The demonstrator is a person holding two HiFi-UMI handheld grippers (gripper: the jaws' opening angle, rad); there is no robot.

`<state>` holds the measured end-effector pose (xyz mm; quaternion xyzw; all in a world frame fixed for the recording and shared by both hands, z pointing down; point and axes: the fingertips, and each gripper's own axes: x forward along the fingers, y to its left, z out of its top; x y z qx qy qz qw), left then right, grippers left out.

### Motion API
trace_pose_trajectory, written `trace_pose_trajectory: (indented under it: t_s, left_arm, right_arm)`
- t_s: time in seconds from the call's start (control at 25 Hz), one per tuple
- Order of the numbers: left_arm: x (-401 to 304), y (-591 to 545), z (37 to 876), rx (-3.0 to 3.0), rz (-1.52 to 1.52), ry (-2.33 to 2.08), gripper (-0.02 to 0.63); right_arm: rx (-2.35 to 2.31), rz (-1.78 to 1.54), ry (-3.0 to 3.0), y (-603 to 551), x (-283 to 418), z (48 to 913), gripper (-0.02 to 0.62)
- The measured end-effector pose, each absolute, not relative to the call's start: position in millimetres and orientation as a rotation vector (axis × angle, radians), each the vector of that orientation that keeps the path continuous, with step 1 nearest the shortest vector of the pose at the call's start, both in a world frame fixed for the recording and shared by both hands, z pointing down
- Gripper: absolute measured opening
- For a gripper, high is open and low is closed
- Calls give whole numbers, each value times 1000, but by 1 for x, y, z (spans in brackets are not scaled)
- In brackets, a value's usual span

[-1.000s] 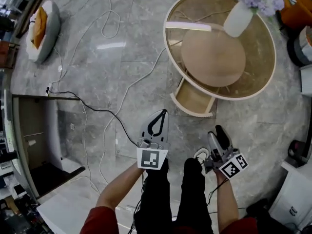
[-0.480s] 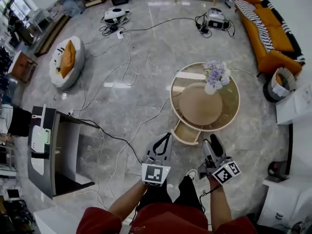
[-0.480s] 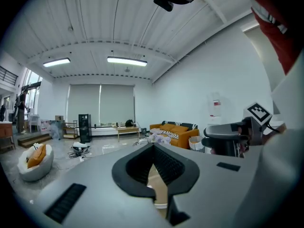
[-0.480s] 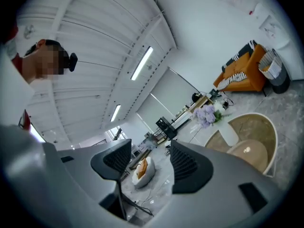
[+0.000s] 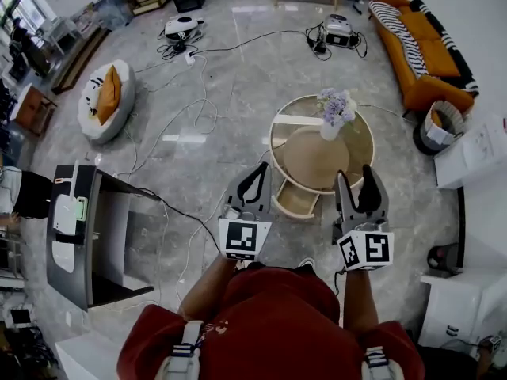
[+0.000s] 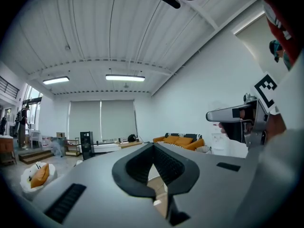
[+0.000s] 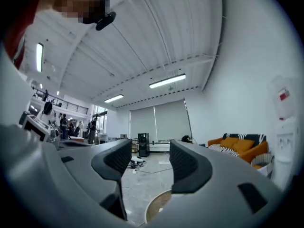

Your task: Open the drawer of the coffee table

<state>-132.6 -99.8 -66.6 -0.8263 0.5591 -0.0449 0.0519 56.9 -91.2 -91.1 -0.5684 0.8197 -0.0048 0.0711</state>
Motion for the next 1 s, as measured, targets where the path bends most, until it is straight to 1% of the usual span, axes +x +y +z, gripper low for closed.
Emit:
trace_pose_trajectory:
  t_s: [0.16,0.36,0.44,0.52,0.8,0.88,1.0]
  left_arm:
    - [-134,-98,-88,-2477,-112,1662,14]
    - [-138,-94,-96,-2445,-86,1656,14]
    - [-141,-92,-97,-2437,-88,1664,14]
    - [-143,-89,-98,-2433,-85,1669,14]
    - [-147,-83,-94,-2425,-102,1683,14]
    - [-146,-81,-92,-2446,-110,1704,14]
    - [-146,-79,-90,-2459,-117,1721,14]
  right_arm:
    - [-1817,97,2459,-91,66,-101,264]
    - [-1828,26,2474,-91,65,-89,261]
    - [-1827,31,2503,-91,61,-86,250]
    - [-1846,52,2509,-90,61,-85,216]
    - [-1884,93,2481,-87,62,-86,41]
    - [-1887,90,2476,-87,63,-86,29]
    - [-1886,97,2487,-86,62,-85,28]
